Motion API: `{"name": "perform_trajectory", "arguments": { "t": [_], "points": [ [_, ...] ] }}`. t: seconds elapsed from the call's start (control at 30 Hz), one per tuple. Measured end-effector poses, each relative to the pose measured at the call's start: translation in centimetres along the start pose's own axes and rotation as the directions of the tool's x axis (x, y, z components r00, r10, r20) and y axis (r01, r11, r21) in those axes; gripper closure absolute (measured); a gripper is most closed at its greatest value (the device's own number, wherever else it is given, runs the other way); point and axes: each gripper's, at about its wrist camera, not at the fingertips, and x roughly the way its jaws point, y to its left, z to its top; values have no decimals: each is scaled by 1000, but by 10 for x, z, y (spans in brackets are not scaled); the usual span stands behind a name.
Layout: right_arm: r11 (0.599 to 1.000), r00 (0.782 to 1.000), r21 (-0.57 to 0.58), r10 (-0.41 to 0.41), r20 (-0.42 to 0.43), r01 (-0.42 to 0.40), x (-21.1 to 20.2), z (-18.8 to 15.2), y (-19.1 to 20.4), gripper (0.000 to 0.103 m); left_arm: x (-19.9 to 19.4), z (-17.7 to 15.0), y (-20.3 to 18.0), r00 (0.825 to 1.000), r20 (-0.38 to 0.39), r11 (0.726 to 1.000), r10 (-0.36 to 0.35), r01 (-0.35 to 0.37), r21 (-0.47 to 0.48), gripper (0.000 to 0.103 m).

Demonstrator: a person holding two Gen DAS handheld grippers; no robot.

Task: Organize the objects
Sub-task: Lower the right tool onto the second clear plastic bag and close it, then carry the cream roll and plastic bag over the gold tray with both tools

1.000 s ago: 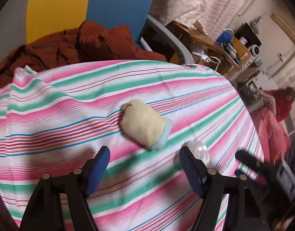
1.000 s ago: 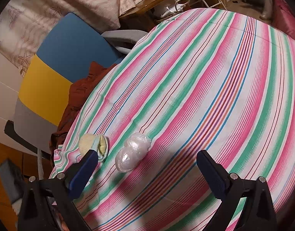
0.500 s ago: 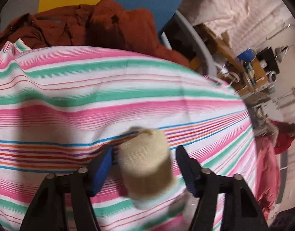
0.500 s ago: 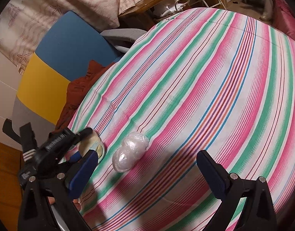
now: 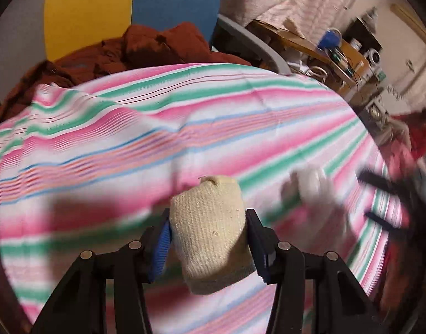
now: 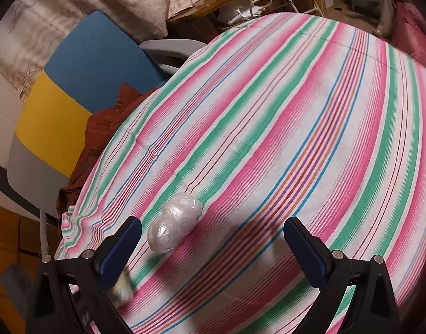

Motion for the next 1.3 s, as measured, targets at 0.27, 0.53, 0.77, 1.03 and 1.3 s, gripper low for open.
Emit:
{"name": "perform_trajectory", "arguments": {
  "t": [0.27,0.53,0.77,1.03,1.3],
  "points": [
    [970,995,-224,-94,23,96,19,-4,32,22,-43,-70,-4,997,59,996,46,-51,78,52],
    [945,998,-320,-61,16,63,36,-9,50,26,-20,-78,5,998,65,999,23,-25,30,51],
    [936,999,-350,-38,-17,30,50,-6,56,51,-15,-79,3,997,78,999,19,-22,45,51],
    [910,999,-414,-24,-29,10,50,-14,68,64,-16,-81,7,996,86,999,-8,5,36,49],
    [822,1000,-569,-4,9,9,37,-35,95,64,-46,-88,2,987,140,996,74,-81,47,54]
  ]
}}
